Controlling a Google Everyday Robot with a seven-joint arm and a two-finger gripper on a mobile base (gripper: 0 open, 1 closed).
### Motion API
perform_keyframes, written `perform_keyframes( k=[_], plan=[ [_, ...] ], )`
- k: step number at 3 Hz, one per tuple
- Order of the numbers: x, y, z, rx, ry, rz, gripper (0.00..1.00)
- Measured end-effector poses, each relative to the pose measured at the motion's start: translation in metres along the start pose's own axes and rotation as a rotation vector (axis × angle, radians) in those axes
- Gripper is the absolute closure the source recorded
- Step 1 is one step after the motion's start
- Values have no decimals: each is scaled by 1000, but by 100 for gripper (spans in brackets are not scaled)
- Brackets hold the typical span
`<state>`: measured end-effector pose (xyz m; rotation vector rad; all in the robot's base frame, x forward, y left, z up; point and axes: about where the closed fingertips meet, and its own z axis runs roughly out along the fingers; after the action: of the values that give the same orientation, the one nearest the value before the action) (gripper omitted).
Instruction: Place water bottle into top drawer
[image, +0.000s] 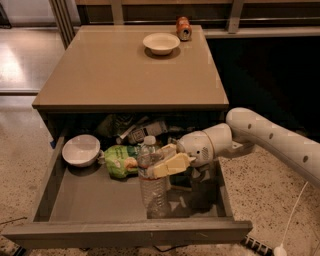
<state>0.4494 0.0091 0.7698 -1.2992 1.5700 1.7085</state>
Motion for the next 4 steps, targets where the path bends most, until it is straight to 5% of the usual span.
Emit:
perform_keyframes(
  k=[1,2,3,4],
  plan=[
    [0,-1,2,88,60,10,100],
    [-1,-2,1,234,146,11,100],
    [-1,-2,1,234,147,11,100],
    [2,-3,5,322,215,5,100]
  ],
)
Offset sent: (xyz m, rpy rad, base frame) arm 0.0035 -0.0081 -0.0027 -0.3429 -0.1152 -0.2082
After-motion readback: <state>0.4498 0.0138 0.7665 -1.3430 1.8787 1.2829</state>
